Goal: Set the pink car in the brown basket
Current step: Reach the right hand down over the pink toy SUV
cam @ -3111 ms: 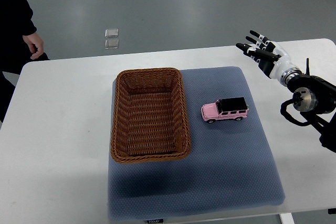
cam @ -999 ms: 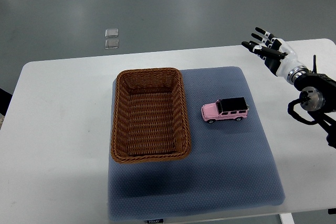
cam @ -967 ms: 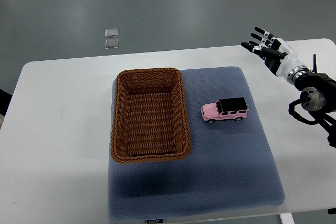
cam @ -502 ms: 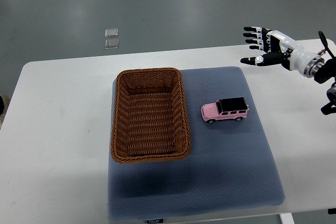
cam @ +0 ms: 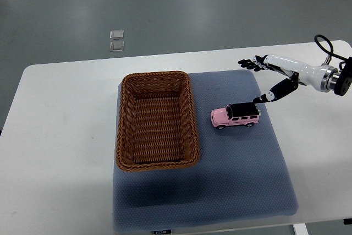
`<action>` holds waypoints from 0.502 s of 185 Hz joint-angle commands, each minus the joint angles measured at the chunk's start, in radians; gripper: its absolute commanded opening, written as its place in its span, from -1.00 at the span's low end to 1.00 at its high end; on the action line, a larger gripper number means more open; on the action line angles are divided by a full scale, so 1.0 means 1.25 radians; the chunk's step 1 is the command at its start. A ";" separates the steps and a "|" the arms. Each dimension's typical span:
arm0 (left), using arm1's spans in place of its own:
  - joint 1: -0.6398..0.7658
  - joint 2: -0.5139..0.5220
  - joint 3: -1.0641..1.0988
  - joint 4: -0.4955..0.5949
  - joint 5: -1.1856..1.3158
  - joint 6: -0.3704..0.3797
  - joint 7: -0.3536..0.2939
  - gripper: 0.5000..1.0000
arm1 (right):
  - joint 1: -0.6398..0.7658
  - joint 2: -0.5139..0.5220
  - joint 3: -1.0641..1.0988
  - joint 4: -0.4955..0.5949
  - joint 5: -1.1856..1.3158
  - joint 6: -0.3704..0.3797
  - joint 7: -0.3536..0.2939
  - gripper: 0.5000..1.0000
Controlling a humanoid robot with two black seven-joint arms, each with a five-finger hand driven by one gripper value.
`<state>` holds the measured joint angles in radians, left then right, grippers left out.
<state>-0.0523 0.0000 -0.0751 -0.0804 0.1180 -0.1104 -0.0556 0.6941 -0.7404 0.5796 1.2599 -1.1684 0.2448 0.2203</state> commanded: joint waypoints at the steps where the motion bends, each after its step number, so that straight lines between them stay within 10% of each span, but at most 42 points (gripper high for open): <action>1: 0.000 0.000 0.000 -0.001 0.000 0.000 0.000 1.00 | 0.002 0.003 -0.028 0.018 -0.027 0.001 -0.003 0.67; 93: -0.001 0.000 0.002 -0.007 0.000 0.000 0.000 1.00 | 0.003 0.041 -0.094 -0.002 -0.130 -0.057 -0.055 0.66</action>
<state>-0.0537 0.0000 -0.0733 -0.0880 0.1180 -0.1104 -0.0552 0.6977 -0.7062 0.4660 1.2672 -1.3211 0.1851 0.1593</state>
